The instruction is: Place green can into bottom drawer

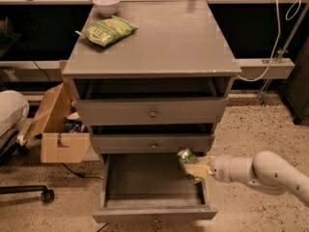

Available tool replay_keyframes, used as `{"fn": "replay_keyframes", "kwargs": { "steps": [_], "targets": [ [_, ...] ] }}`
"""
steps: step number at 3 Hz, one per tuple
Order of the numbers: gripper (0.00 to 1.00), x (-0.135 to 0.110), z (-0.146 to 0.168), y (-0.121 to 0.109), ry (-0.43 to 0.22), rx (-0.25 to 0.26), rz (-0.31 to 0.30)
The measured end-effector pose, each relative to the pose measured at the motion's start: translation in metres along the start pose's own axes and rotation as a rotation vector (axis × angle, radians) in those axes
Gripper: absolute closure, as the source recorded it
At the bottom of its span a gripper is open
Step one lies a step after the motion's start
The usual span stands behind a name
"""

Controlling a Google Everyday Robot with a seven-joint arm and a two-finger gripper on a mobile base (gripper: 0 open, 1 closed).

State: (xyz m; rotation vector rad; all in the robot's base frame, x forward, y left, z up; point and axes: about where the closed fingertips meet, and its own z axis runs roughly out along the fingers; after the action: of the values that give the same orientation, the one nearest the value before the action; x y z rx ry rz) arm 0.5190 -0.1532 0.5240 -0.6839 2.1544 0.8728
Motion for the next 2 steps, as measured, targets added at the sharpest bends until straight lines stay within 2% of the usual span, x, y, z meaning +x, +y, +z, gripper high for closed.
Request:
{"fn": "replay_keyframes", "kwargs": {
  "steps": [1,2],
  "targets": [
    [1.0,0.052,0.0587,-0.0123,-0.076,-0.096,0.161],
    [1.0,0.0521,0.0588,-0.0124,-0.076,-0.096,0.161]
  ]
}}
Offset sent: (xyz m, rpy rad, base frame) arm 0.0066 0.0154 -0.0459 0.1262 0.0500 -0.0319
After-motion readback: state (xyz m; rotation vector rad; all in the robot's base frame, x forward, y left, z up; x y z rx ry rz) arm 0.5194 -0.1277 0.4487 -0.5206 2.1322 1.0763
